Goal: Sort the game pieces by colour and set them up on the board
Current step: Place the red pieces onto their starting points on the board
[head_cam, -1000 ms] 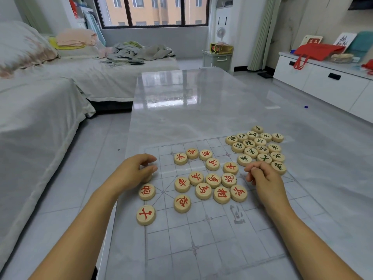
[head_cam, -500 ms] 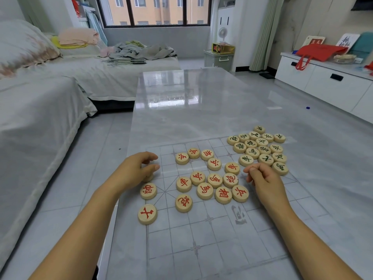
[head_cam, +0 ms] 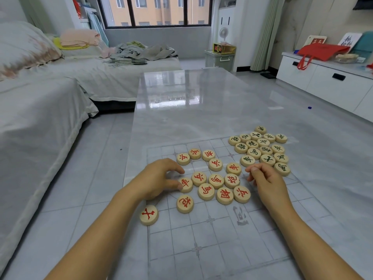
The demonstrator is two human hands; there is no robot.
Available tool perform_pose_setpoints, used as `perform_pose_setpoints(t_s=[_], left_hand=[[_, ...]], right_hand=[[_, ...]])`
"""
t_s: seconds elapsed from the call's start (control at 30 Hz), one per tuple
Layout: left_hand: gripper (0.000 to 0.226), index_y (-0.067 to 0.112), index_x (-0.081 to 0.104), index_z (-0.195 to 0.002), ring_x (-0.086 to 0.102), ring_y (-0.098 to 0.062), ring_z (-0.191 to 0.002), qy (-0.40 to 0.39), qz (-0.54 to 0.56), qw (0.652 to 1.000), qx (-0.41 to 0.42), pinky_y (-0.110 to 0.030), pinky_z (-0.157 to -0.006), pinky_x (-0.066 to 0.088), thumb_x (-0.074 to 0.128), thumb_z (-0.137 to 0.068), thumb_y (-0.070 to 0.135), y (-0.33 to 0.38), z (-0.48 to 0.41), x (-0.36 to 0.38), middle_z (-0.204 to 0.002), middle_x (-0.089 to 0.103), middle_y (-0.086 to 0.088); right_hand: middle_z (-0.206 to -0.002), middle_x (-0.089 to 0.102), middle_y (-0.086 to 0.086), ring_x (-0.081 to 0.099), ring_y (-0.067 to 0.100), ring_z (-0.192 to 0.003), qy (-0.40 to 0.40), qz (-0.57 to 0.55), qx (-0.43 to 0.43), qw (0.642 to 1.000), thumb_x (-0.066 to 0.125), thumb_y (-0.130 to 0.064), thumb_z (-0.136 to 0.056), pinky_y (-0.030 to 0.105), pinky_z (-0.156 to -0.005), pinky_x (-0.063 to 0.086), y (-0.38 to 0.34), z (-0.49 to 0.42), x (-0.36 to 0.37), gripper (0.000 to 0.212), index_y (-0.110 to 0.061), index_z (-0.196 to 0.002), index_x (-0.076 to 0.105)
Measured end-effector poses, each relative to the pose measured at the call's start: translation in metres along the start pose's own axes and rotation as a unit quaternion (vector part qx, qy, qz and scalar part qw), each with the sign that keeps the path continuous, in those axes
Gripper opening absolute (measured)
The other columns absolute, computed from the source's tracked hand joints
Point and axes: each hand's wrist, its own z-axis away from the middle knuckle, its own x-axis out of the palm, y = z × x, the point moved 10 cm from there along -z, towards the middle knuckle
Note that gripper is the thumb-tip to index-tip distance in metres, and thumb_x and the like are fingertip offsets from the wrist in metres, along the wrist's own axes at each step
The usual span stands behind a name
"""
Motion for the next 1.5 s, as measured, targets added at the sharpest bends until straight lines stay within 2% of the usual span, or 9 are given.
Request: perform_pose_setpoints(t_s=[0.27,0.4,0.53,0.63,0.7,1.07,1.23,1.37,1.5], left_hand=[[0.04,0.03,0.059,-0.121,0.041,-0.016,-0.126,-0.046,-0.042,0.997,0.035,-0.036,-0.108,0.035,0.067,-0.082,0.031,0.01,0.0,0.011,-0.137,0.046,0.007],[0.04,0.027,0.058,-0.121,0.045,-0.014,-0.121,-0.03,-0.043,0.998,0.04,-0.031,-0.104,0.038,0.067,-0.082,0.03,0.013,-0.001,0.011,-0.132,0.05,0.007],[0.036,0.023,0.058,-0.117,0.049,-0.007,-0.107,0.072,0.034,0.997,-0.003,-0.022,-0.091,0.036,0.067,-0.082,0.026,-0.006,0.001,-0.03,-0.116,0.056,0.009],[0.033,0.018,0.06,-0.114,0.054,-0.01,-0.101,0.205,0.088,0.973,-0.065,-0.023,-0.086,0.036,0.068,-0.082,0.023,-0.045,0.015,-0.082,-0.107,0.059,0.006],[0.032,0.017,0.06,-0.114,0.055,-0.011,-0.099,0.233,0.104,0.963,-0.089,-0.025,-0.084,0.037,0.067,-0.083,0.025,-0.063,0.023,-0.093,-0.107,0.061,0.003],[0.033,0.022,0.056,-0.115,0.055,-0.007,-0.096,0.174,0.1,0.978,-0.059,-0.008,-0.068,0.037,0.066,-0.084,0.024,-0.04,0.005,-0.057,-0.106,0.059,0.008],[0.032,0.024,0.058,-0.115,0.051,-0.014,-0.111,0.098,0.008,0.994,-0.054,-0.033,-0.099,0.041,0.064,-0.084,0.03,-0.023,-0.002,-0.028,-0.117,0.058,0.006],[0.039,0.023,0.056,-0.12,0.048,-0.018,-0.118,0.057,-0.089,0.993,-0.059,-0.038,-0.103,0.037,0.061,-0.085,0.038,-0.018,-0.005,-0.017,-0.126,0.054,0.002],[0.043,0.024,0.052,-0.126,0.041,-0.019,-0.126,0.063,-0.093,0.992,-0.05,-0.037,-0.107,0.032,0.06,-0.086,0.038,-0.012,-0.003,-0.022,-0.135,0.047,0.002]], right_hand=[[-0.07,0.056,-0.002,0.049,0.013,-0.066,-0.001,0.001,0.002,1.0,0.045,-0.012,-0.092,0.03,-0.063,0.04,0.001,0.0,0.0,0.022,-0.022,-0.078,0.06],[-0.072,0.057,-0.002,0.051,0.012,-0.068,-0.002,0.004,0.003,1.0,0.045,-0.013,-0.092,0.03,-0.065,0.041,0.001,0.0,0.0,0.022,-0.021,-0.079,0.06],[-0.072,0.057,-0.001,0.05,0.012,-0.068,-0.001,0.002,0.001,1.0,0.044,-0.013,-0.093,0.028,-0.063,0.041,0.0,0.0,-0.001,0.021,-0.019,-0.08,0.06],[-0.073,0.057,-0.001,0.051,0.012,-0.068,-0.002,-0.002,0.0,1.0,0.044,-0.013,-0.093,0.026,-0.062,0.041,0.0,0.001,-0.001,0.021,-0.019,-0.081,0.06],[-0.073,0.058,-0.001,0.051,0.012,-0.069,-0.003,-0.002,-0.001,1.0,0.044,-0.014,-0.093,0.026,-0.062,0.041,0.0,0.0,0.0,0.021,-0.018,-0.081,0.06],[-0.075,0.058,-0.001,0.052,0.013,-0.07,-0.008,0.001,-0.009,1.0,0.045,-0.015,-0.094,0.026,-0.063,0.042,-0.002,0.001,0.001,0.021,-0.024,-0.08,0.058],[-0.075,0.059,-0.002,0.053,0.013,-0.071,-0.009,0.002,-0.01,1.0,0.046,-0.014,-0.093,0.025,-0.063,0.041,-0.002,0.001,0.002,0.016,-0.016,-0.085,0.059],[-0.075,0.059,-0.002,0.053,0.011,-0.071,-0.009,0.001,-0.01,1.0,0.046,-0.015,-0.093,0.024,-0.062,0.04,-0.001,0.001,0.003,0.016,-0.018,-0.084,0.059],[-0.075,0.059,-0.004,0.053,0.008,-0.071,-0.012,-0.006,-0.008,1.0,0.047,-0.015,-0.093,0.022,-0.062,0.04,-0.001,0.0,0.004,0.016,-0.017,-0.084,0.059]])
